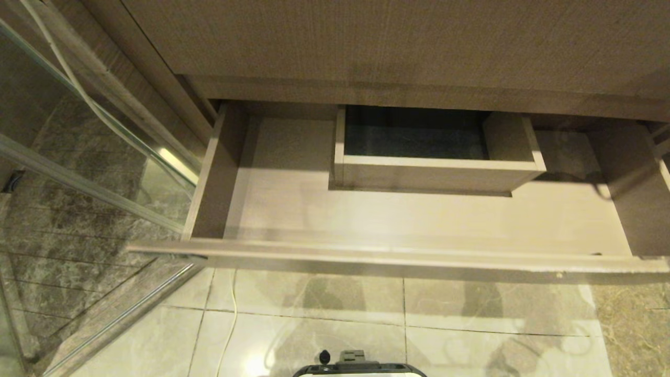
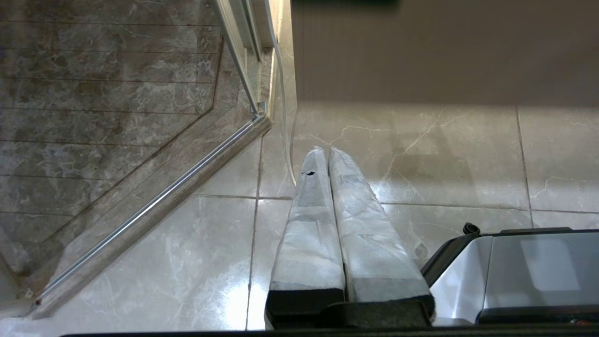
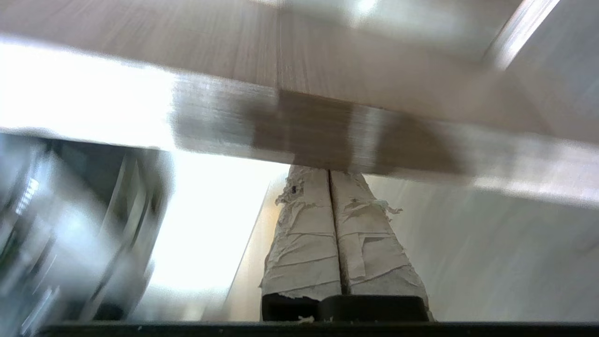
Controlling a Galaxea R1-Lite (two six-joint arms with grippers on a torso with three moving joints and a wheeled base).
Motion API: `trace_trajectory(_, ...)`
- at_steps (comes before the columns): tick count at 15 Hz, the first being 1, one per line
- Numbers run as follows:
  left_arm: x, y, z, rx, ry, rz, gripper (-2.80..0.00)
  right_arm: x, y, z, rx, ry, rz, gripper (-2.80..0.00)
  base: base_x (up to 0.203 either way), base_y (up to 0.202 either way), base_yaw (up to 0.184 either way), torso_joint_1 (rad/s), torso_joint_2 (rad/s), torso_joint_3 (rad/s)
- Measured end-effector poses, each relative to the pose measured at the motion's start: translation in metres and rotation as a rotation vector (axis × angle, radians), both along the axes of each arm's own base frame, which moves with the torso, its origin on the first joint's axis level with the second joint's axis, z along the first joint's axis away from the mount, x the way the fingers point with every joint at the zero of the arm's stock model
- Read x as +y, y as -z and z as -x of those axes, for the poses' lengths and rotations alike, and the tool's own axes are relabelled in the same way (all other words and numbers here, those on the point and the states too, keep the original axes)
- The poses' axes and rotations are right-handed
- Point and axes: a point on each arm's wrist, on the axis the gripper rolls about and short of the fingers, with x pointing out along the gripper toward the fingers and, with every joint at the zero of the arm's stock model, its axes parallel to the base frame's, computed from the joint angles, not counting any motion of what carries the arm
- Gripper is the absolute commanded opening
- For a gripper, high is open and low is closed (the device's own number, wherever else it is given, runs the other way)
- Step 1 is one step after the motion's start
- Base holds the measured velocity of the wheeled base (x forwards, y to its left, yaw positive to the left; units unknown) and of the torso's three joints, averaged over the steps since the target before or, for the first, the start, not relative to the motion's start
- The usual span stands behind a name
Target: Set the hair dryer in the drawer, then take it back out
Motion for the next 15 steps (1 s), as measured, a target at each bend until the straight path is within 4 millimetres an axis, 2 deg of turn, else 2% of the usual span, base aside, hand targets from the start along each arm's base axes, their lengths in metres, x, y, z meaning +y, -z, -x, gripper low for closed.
trace_trajectory(5, 0.000, 0.000, 0.000, 0.000, 0.000, 0.000, -2.80, -0.009, -0.055, -0.030, -0.534, -0.294, 0.134, -2.80, 0.000, 0.000, 0.000, 0.000, 0.00, 0.000)
trace_trajectory(7, 0.000, 0.000, 0.000, 0.000, 0.000, 0.000, -2.80, -0.006, -0.064, -0.031, -0.580, -0.334, 0.156, -2.80, 0.000, 0.000, 0.000, 0.000, 0.00, 0.000)
trace_trajectory(11, 0.000, 0.000, 0.000, 0.000, 0.001, 0.000, -2.80, 0.009, -0.069, -0.001, -0.492, -0.284, 0.066, -2.80, 0.000, 0.000, 0.000, 0.000, 0.00, 0.000)
trace_trajectory(15, 0.000, 0.000, 0.000, 0.000, 0.001, 0.000, -2.80, 0.040, -0.077, 0.037, -0.446, -0.257, 0.025, -2.80, 0.000, 0.000, 0.000, 0.000, 0.00, 0.000)
